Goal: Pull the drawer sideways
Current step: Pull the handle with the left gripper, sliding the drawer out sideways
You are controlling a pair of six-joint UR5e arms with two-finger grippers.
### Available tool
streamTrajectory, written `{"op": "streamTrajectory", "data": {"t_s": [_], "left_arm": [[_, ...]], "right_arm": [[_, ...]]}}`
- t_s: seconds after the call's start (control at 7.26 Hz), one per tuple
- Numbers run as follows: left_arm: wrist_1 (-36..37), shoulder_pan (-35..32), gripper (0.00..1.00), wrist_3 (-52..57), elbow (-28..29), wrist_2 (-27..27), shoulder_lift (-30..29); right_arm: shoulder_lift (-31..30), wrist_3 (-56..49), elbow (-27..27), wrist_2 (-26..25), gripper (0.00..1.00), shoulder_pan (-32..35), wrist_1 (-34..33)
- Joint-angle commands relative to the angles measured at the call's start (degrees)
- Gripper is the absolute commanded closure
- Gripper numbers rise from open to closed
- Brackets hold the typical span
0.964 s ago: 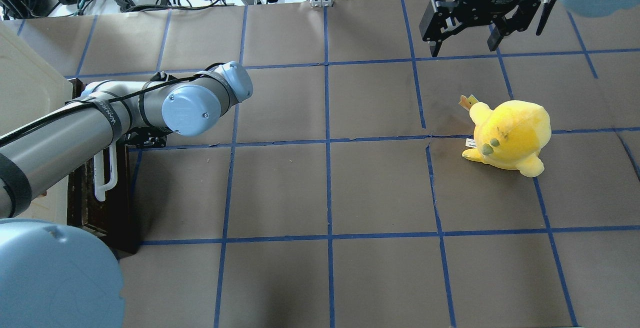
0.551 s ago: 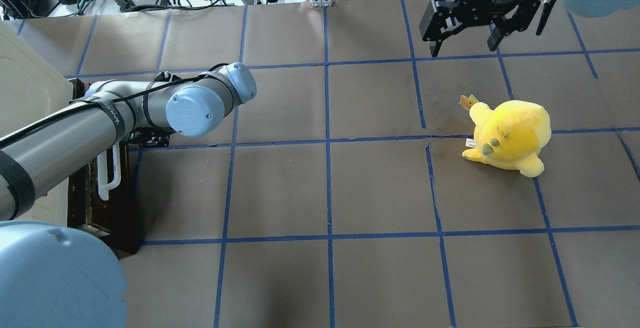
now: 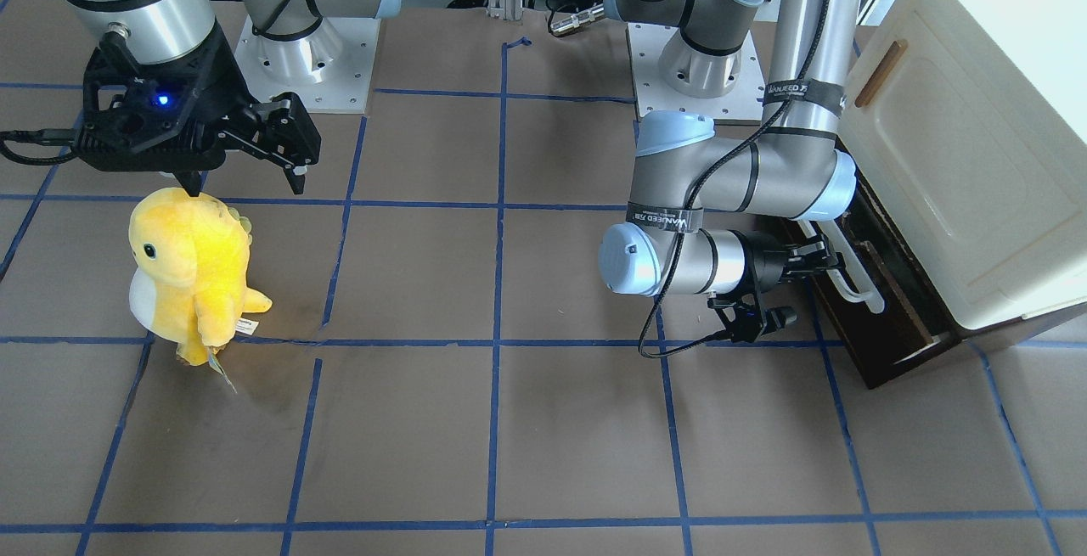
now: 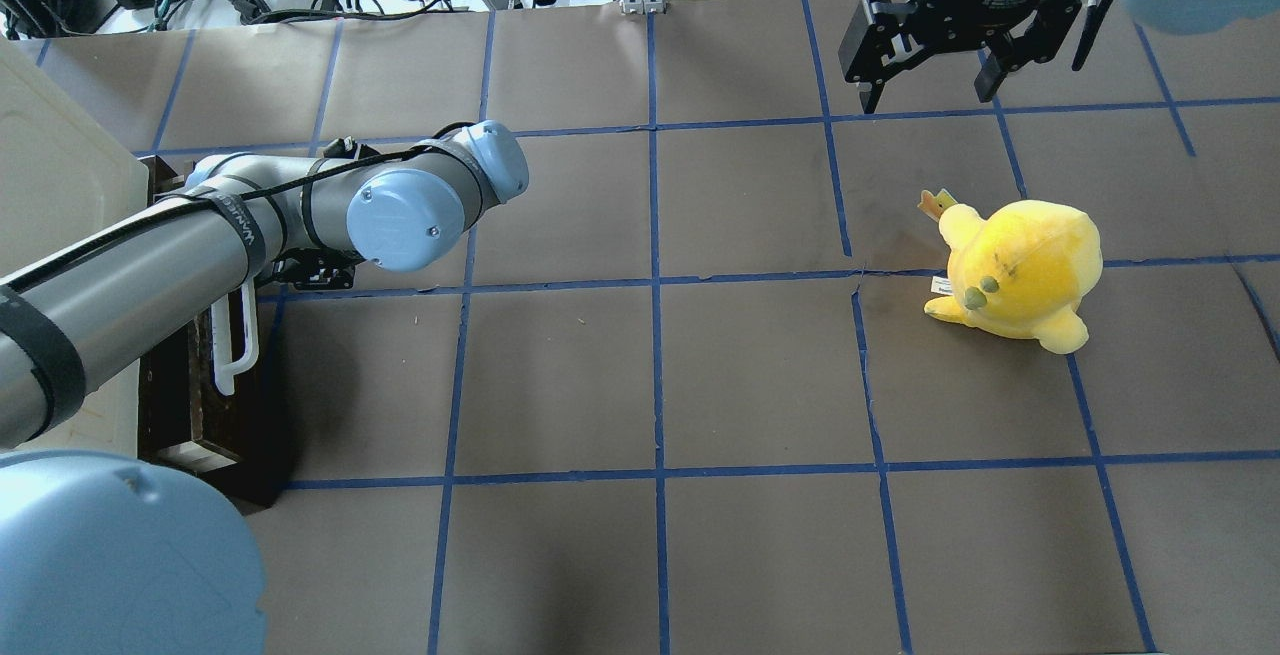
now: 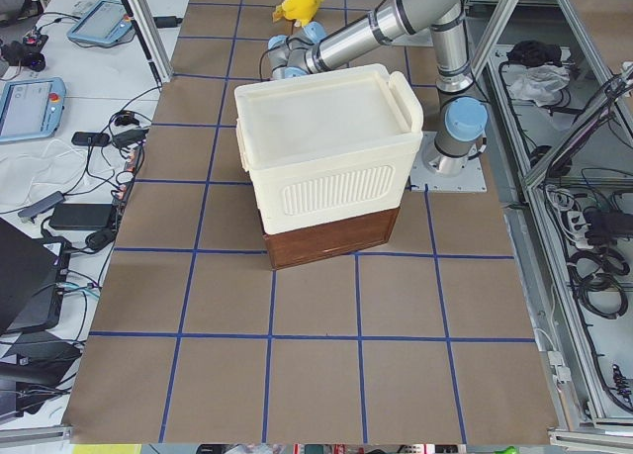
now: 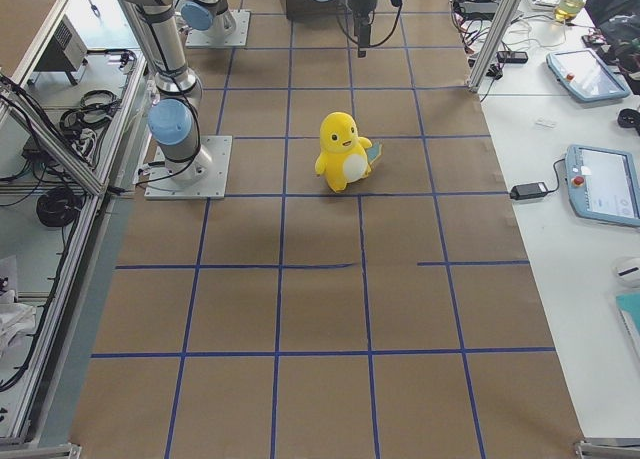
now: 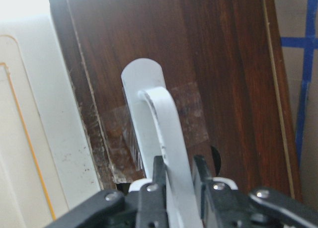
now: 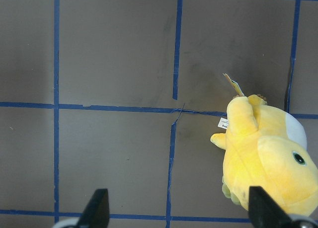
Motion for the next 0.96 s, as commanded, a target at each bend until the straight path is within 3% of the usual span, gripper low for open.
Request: {"op": "streamTrajectory", "data": {"t_s": [0.0,0.83], "left_arm": [[0.0,-0.4,0.75,0.0,0.2,-0.2,0.0],[1.5,-2.1,0.75,0.3,0.2,-0.9,0.0]], "right_arm": [[0.0,0.0,0.0,0.0,0.00,0.0,0.0],[0.0,0.0,0.0,0.0,0.00,0.0,0.0]]}}
